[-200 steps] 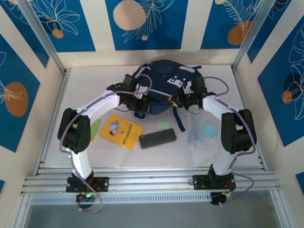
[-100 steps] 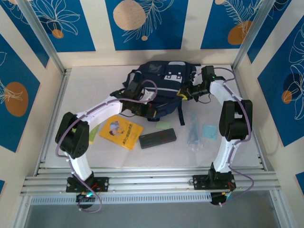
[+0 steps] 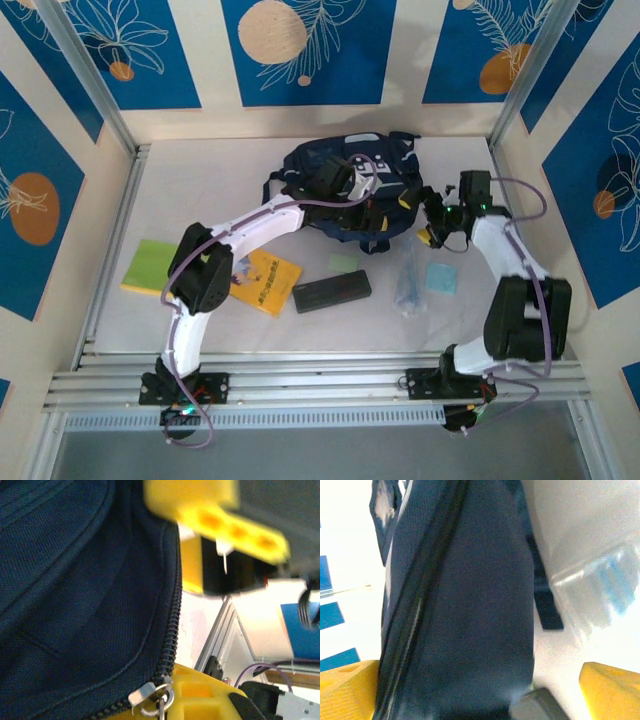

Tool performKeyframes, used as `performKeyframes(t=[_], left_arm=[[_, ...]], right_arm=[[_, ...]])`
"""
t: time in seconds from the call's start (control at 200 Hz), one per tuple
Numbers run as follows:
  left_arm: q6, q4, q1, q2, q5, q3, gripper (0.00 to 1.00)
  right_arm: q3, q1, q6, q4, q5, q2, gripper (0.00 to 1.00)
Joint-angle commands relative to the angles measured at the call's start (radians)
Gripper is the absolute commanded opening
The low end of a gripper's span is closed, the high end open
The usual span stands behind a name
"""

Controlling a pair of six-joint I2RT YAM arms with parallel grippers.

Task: Pack the student bag
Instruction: Unzip the student bag at the top-center of the table.

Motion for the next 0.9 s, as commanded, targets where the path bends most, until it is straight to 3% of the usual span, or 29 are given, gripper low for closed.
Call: performKeyframes(t=[0.0, 0.105, 0.38, 0.465, 0.53, 0.56, 0.59, 0.895], left_arm=[[-0.051, 0.151, -0.007, -0.011, 0.043, 0.041, 0.0], [-0.063, 0.179, -0.015, -0.034, 0.036, -0.012, 0.0], [-0.121, 0.261, -0.027, -0.065, 0.024, -0.12, 0.0], [-0.133, 0.278, -0.026, -0.07, 0.035, -0.129, 0.0], [-0.111, 0.249, -0.022, -0.082, 0.034, -0.133, 0.0], [-0.089, 0.221, -0.017, -0.091, 0.03, -0.133, 0.0], [-0.063, 0.184, -0.009, -0.1, 0.025, -0.137, 0.0], [0.188, -0.205, 0.106, -0.26, -0.082, -0.286, 0.0]], right_arm=[[-0.128, 0.015, 0.236, 0.183, -0.019, -0.076, 0.99], [-0.201, 0.063, 0.379, 0.331, 0.007, -0.087, 0.99], [-0.241, 0.262, 0.579, 0.569, 0.194, -0.018, 0.99], [-0.253, 0.284, 0.604, 0.59, 0.249, -0.007, 0.76], [-0.26, 0.285, 0.602, 0.586, 0.285, -0.01, 0.41], [-0.259, 0.284, 0.595, 0.564, 0.303, -0.018, 0.16], [-0.258, 0.28, 0.585, 0.546, 0.313, -0.027, 0.0], [-0.232, 0.266, 0.435, 0.393, 0.388, -0.126, 0.0]])
